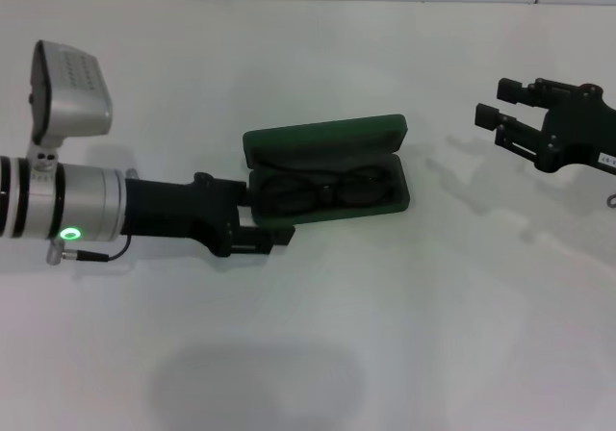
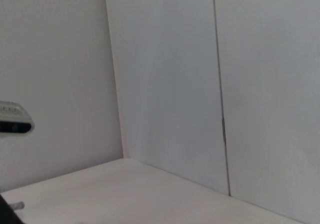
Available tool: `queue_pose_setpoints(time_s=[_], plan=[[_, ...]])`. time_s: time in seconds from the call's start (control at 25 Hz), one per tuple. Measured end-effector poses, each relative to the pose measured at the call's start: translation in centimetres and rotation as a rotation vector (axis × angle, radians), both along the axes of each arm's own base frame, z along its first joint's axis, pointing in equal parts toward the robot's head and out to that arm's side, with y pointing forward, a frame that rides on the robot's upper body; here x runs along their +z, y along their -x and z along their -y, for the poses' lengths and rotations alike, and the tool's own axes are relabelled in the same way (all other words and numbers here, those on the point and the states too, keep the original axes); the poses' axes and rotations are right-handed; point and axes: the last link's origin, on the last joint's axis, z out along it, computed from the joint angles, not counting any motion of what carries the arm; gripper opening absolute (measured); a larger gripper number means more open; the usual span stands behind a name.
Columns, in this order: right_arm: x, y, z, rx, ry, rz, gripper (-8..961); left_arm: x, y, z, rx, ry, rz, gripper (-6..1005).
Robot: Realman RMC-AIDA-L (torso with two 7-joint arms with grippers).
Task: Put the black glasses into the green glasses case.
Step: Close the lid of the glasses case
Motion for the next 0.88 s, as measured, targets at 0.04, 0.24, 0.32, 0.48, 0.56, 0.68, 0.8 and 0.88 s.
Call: queue_pose_setpoints(time_s=[0.04,0.24,0.32,0.48,0.56,0.68,0.8,0.88], plan=[[0.0,0.0,0.1,0.001,0.002,0.000,432,0.2,-0.1,0.0,0.001,-0.009,0.014,615],[-0.8,0.2,0.6,0.036,0.045,0.030,432,0.9,-0.9,0.0,-0.005,-0.029,0.100,615],[-1.1,0.4,0.6,0.046,0.056,0.038,432,0.8,-1.8,-0.2,-0.008,-0.017,0.133,615],[-1.3,0.6,0.6,0.053,0.063,0.041,432,0.0,-3.4,-0.7,0.019,0.020,0.175,615],[-1.4,0.7,0.6,0.058,0.067,0.042,432,-0.4,-3.9,-0.9,0.025,0.031,0.185,616],[-1.5,0.8,0.6,0.061,0.069,0.045,432,-0.7,-4.4,-1.4,0.037,0.027,0.192,616],[-1.5,0.7,0.7,0.061,0.071,0.045,432,-0.9,-4.3,-2.1,0.076,-0.004,0.185,616],[-1.5,0.6,0.7,0.058,0.072,0.045,432,-1.0,-4.0,-2.4,0.100,-0.025,0.173,616]])
